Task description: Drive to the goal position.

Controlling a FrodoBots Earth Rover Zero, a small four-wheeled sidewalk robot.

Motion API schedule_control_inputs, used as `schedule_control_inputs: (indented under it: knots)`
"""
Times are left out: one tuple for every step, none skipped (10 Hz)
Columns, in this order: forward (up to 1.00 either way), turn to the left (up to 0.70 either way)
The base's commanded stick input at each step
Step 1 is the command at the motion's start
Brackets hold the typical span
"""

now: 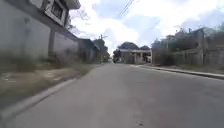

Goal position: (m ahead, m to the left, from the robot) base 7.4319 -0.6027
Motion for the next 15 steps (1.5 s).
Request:
schedule_control_inputs:
  knots:
    - [1.00,0.00]
    - [1.00,0.00]
    - [1.00,0.00]
    - [1.00,0.00]
    - [1.00,0.00]
    - [1.00,0.00]
    - [1.00,0.00]
    - [1.00,0.00]
    - [1.00,0.00]
    - [1.00,0.00]
    - [1.00,0.00]
    - [1.00,0.00]
    - [1.00,0.00]
    - [1.00,0.00]
    - [1.00,0.00]
